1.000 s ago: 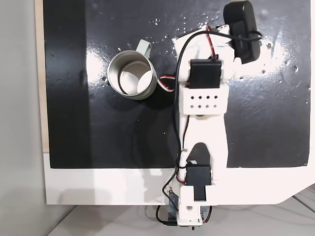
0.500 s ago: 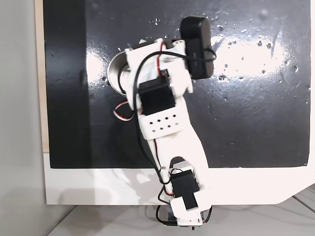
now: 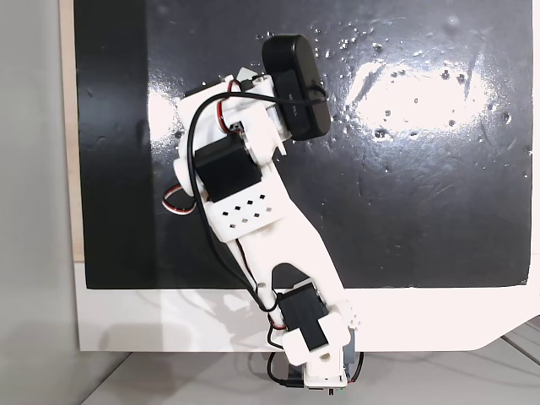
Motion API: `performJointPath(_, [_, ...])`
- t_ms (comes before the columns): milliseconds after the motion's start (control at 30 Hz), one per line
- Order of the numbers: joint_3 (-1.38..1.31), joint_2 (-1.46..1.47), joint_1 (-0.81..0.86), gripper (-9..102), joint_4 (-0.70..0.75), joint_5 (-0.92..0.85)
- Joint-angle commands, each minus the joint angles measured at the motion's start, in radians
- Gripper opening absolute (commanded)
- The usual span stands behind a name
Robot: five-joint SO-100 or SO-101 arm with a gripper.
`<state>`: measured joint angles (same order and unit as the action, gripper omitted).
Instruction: Grasp a pengrip and put it in the cup.
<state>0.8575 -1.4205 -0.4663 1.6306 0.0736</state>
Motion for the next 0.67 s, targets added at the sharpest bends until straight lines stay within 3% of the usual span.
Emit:
performJointPath(0, [-0.057, -0.023, -0.005, 25, 0.015, 0.015])
performJointPath(633, [0.011, -0.067, -0.009, 27, 0.006, 0.021])
